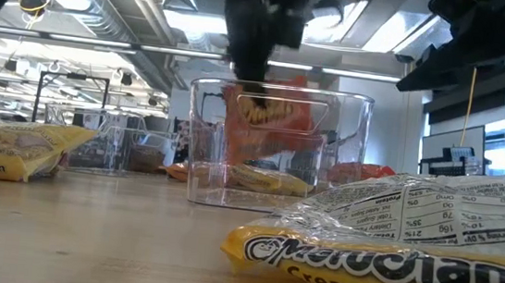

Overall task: Sort Maruchan noodles
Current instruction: Put the bottom right orange noodle pack into the middle transparent bin

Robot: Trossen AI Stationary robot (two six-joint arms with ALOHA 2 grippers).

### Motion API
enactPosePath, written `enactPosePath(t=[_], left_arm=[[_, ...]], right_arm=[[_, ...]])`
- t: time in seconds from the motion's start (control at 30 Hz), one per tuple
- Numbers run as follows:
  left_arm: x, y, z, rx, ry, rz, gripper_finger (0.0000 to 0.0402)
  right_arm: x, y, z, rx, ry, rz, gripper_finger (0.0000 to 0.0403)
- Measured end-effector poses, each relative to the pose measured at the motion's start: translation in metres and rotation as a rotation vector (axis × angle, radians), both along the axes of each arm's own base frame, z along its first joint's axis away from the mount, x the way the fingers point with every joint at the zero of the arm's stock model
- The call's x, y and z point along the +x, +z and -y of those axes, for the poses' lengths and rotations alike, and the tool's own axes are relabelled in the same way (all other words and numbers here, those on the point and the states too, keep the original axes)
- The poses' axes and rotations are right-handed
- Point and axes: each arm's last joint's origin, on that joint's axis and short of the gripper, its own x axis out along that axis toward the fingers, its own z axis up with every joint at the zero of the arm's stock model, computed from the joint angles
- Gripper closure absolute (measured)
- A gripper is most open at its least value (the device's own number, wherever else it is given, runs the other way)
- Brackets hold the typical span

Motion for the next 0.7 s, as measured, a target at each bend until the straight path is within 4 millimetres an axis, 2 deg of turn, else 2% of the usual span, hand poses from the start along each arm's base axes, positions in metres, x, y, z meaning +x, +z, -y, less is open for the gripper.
enactPosePath(t=[0.3,0.5,0.7], left_arm=[[0.012,-0.041,-0.011,-0.011,-0.006,-0.11,0.0286],[0.017,-0.053,-0.009,0.009,-0.009,-0.138,0.0284],[0.019,-0.054,-0.009,0.026,-0.022,-0.133,0.0252]], right_arm=[[0.0,0.0,0.0,-0.003,0.0,0.002,0.0194],[0.0,0.0,0.0,-0.004,-0.002,0.005,0.0194],[0.0,0.001,0.0,-0.011,-0.012,0.008,0.0194]])
